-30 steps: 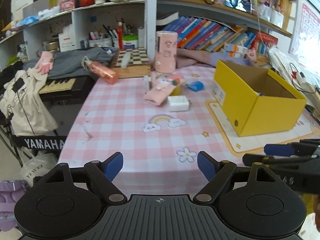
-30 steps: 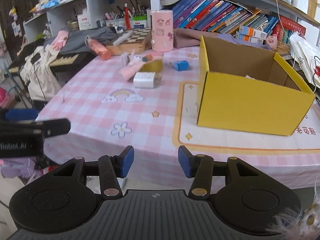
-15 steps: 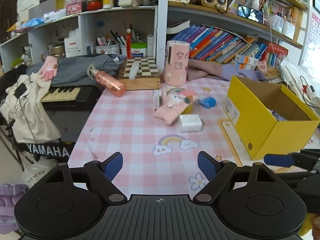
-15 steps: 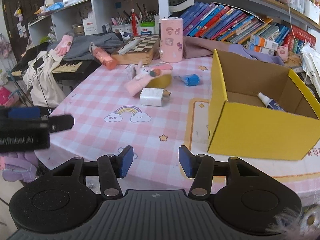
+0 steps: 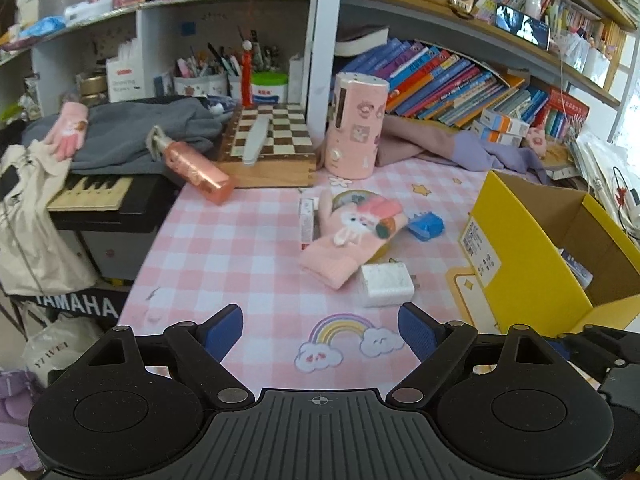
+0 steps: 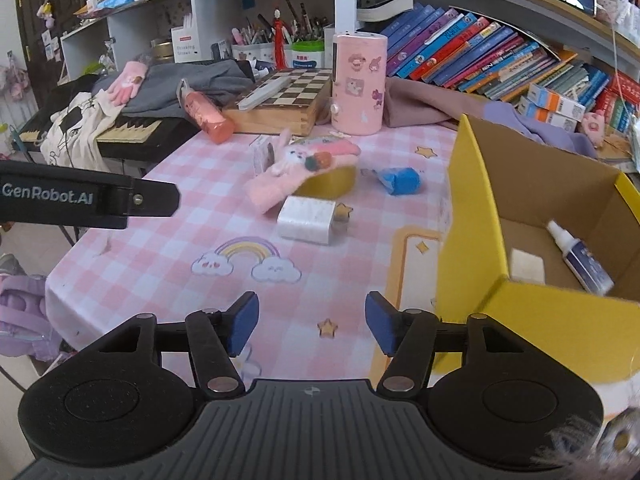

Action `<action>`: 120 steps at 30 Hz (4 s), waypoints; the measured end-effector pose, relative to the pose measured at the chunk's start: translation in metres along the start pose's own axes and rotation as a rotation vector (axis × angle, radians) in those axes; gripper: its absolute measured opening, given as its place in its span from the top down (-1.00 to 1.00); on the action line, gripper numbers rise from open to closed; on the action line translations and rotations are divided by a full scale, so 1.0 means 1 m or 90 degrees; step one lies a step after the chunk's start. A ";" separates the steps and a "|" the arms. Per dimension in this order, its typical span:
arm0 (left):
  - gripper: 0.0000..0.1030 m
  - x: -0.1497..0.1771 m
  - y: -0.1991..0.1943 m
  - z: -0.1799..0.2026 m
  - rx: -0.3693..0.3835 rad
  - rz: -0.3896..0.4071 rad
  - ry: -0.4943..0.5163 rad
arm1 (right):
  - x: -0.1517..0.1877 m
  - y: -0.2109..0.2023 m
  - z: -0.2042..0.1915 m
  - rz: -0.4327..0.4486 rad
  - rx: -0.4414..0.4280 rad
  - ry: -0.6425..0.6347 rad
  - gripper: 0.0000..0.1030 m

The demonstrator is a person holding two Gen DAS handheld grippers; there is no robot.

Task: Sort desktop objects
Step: 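Move both open tools back toward the remaining items on the table, then grasp the pink bunny glove with the left tool while the right tool grasps the white charger plug, then carry the glove and charger plug with both tools over the yellow box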

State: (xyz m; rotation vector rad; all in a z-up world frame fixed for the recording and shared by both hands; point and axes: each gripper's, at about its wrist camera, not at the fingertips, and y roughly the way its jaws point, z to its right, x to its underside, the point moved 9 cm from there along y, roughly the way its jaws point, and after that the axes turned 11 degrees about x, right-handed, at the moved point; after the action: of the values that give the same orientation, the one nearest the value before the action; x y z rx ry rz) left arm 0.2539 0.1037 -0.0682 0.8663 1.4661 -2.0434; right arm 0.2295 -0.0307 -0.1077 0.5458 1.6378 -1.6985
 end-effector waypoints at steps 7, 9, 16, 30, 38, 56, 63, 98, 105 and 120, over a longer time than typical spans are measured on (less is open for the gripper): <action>-0.70 -0.019 0.034 0.001 0.017 -0.030 0.004 | -0.014 0.030 -0.003 -0.004 -0.011 -0.003 -0.25; -0.70 -0.022 0.044 0.002 0.026 -0.039 0.004 | -0.018 0.037 -0.004 -0.005 -0.013 -0.006 -0.29; -0.70 -0.030 0.072 0.002 0.041 -0.072 -0.005 | -0.029 0.063 -0.006 -0.008 -0.013 -0.009 -0.36; -0.70 -0.045 0.131 0.005 0.069 -0.126 -0.005 | -0.038 0.108 -0.012 -0.036 -0.013 -0.025 -0.49; -0.63 -0.048 0.156 0.005 0.059 -0.147 -0.005 | -0.042 0.122 -0.011 -0.038 -0.020 -0.021 -0.49; 0.76 -0.055 0.135 -0.017 0.121 -0.110 -0.111 | -0.050 0.144 -0.021 -0.033 -0.036 -0.050 -0.34; 0.78 -0.058 0.107 -0.009 0.137 -0.078 -0.109 | -0.048 0.138 -0.019 -0.031 -0.031 -0.055 -0.33; 0.80 -0.027 -0.041 0.022 0.230 0.074 -0.159 | -0.041 -0.007 0.000 0.044 -0.025 -0.015 -0.33; 0.80 -0.008 -0.072 0.036 0.249 0.089 -0.159 | -0.027 -0.048 0.001 0.055 -0.029 -0.008 -0.33; 0.80 0.029 -0.113 0.069 0.296 0.083 -0.140 | 0.023 -0.103 0.021 0.030 0.002 0.059 -0.33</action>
State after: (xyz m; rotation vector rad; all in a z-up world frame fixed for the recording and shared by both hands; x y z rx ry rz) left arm 0.1410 0.0734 -0.0006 0.8473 0.8073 -2.3305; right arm 0.1427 -0.0613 -0.0516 0.6692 1.6738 -1.6640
